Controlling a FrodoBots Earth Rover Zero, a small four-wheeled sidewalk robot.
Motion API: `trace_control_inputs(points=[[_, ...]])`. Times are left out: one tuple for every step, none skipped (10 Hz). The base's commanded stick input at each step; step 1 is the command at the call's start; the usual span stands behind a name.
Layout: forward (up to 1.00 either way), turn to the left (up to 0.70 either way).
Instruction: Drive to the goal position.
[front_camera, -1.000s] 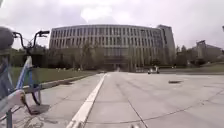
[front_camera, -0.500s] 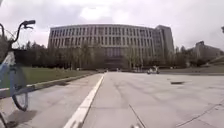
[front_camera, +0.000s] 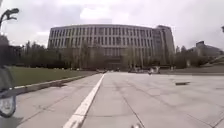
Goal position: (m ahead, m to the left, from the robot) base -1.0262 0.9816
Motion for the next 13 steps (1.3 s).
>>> trace_control_inputs(points=[[0.70,0.00],[0.70,0.00],[0.70,0.00],[0.70,0.00],[0.70,0.00],[0.70,0.00],[0.70,0.00],[0.70,0.00],[0.70,0.00],[0.70,0.00],[0.70,0.00],[0.70,0.00],[0.70,0.00]])
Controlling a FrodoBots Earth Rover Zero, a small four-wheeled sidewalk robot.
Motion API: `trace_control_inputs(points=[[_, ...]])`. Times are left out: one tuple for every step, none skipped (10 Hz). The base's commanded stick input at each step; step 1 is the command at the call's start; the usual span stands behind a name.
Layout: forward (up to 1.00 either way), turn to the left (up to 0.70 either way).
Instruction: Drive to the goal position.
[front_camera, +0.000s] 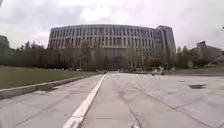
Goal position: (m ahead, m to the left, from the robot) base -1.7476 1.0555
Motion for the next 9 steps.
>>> trace_control_inputs(points=[[0.70,0.00],[0.70,0.00],[0.70,0.00],[0.70,0.00],[0.70,0.00],[0.70,0.00],[0.70,0.00],[0.70,0.00],[0.70,0.00]])
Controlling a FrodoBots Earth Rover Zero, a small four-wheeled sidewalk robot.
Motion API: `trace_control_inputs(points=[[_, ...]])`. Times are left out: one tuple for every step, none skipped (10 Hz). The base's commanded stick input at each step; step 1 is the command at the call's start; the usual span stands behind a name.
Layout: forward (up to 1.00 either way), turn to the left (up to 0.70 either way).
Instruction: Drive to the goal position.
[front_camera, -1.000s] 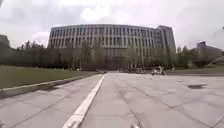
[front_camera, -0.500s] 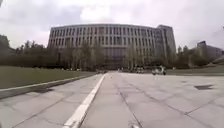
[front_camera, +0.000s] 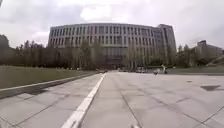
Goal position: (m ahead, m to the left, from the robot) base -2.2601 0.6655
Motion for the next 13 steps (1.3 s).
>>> trace_control_inputs(points=[[0.70,0.00],[0.70,0.00],[0.70,0.00],[0.70,0.00],[0.70,0.00],[0.70,0.00],[0.70,0.00],[0.70,0.00],[0.70,0.00],[0.70,0.00],[0.70,0.00],[0.70,0.00],[0.70,0.00]])
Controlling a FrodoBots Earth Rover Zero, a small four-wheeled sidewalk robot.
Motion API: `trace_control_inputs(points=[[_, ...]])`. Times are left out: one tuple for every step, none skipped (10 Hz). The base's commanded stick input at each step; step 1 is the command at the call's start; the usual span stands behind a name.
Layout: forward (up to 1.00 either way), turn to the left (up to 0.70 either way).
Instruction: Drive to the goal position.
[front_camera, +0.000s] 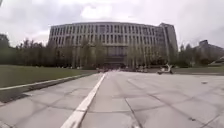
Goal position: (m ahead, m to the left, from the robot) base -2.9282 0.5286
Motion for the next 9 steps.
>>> trace_control_inputs(points=[[0.70,0.00],[0.70,0.00],[0.70,0.00],[0.70,0.00],[0.70,0.00],[0.70,0.00],[0.70,0.00],[0.70,0.00],[0.70,0.00]])
